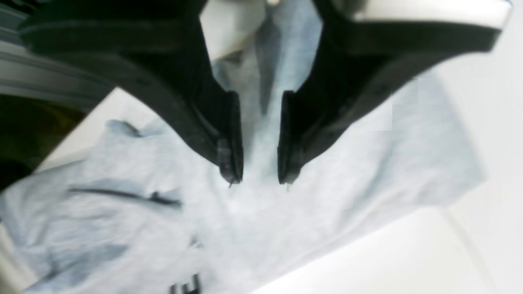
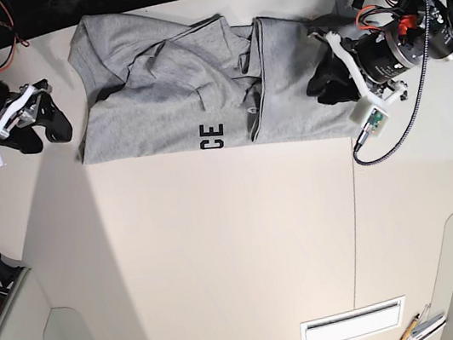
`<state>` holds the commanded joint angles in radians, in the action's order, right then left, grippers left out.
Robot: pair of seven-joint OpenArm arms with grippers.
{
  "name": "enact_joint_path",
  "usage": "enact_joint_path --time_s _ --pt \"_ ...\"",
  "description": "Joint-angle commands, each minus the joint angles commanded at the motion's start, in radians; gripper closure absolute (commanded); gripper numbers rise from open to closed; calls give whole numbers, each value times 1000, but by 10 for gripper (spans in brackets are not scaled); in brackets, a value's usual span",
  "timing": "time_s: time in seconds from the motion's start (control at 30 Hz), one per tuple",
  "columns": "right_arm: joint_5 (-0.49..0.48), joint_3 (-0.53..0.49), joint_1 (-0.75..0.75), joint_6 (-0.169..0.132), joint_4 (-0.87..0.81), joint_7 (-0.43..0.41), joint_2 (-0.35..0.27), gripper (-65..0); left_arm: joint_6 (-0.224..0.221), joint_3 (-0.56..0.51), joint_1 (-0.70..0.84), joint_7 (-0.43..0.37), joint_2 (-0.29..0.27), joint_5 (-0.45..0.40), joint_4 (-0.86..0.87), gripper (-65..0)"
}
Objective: Fold the T-shirt properly
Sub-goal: 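Grasp the collar end of the strip with the right gripper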
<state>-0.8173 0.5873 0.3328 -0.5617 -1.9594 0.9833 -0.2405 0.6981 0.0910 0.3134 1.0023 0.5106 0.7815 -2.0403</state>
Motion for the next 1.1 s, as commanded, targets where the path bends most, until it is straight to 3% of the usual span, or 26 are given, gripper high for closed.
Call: enact_joint_path --time_s 0.2,0.4,0.47,0.6,0.77,0.87,1.1 --pt "-48 6 75 -3 50 12 -11 -454 -6 46 0 -2 0 2 0 -159" --pt "-169 3 68 -58 286 15 -11 -454 -6 46 0 -4 0 6 0 -159" --pt "-217 -1 48 -79 352 53 -11 -454 -6 46 0 -4 0 7 0 -159" --pt "-249 -27 16 -82 396 76 -5 -454 -7 46 0 -4 -1 7 0 -159" --pt "-356 -44 -8 -90 386 168 -6 -453 -6 46 0 -4 0 6 0 -159" --pt "-358 -43 -7 -90 332 169 -6 -451 -7 46 0 -4 0 6 0 -159" --pt "-368 -55 -6 -90 48 169 42 -451 -6 46 0 -4 -1 6 0 -159"
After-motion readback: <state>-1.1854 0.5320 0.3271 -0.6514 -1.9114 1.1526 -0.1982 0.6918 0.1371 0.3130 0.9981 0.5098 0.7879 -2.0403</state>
